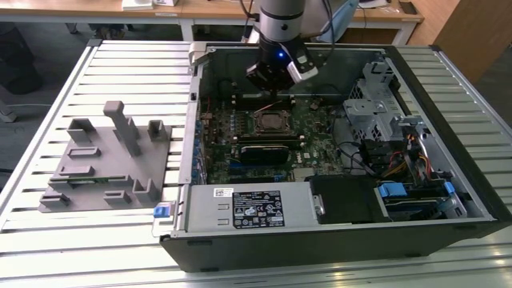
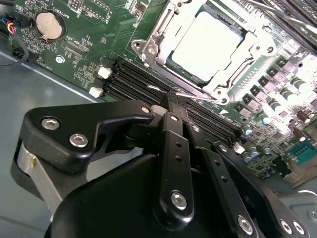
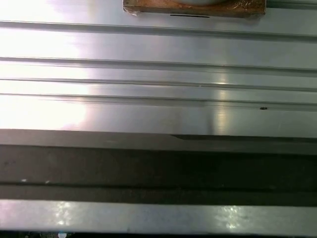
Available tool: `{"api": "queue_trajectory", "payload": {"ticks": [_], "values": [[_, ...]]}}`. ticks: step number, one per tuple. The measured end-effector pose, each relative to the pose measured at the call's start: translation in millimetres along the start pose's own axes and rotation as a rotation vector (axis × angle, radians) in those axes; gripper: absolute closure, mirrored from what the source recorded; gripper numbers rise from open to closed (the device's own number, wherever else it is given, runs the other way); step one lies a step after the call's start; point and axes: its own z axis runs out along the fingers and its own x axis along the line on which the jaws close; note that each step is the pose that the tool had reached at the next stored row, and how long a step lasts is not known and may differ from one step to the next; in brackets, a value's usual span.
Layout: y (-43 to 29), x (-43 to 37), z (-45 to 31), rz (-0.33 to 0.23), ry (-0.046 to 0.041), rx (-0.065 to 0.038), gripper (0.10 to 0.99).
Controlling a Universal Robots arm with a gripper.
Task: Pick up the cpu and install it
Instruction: 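Install the first cpu locking lever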
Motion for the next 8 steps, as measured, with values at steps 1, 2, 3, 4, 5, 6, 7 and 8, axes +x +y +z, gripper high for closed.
{"api": "queue_trajectory", "payload": {"ticks": [1,2,3,4,5,6,7,8], "values": [[0.2,-0.7,0.5,0.000,-0.0001,0.000,0.980],[0.3,-1.3,0.9,0.000,0.0000,0.000,0.980],[0.4,-1.9,1.3,0.000,0.0001,0.000,0.980],[0.4,-2.6,1.8,0.000,0.0001,0.000,0.980],[0.4,-3.2,2.3,0.000,0.0002,0.000,0.980],[0.3,-3.6,2.8,0.000,0.0003,0.000,0.980],[0.2,-4.4,5.0,0.000,0.0003,0.000,0.980],[0.2,-4.7,5.6,0.000,0.0003,0.000,0.980]]}}
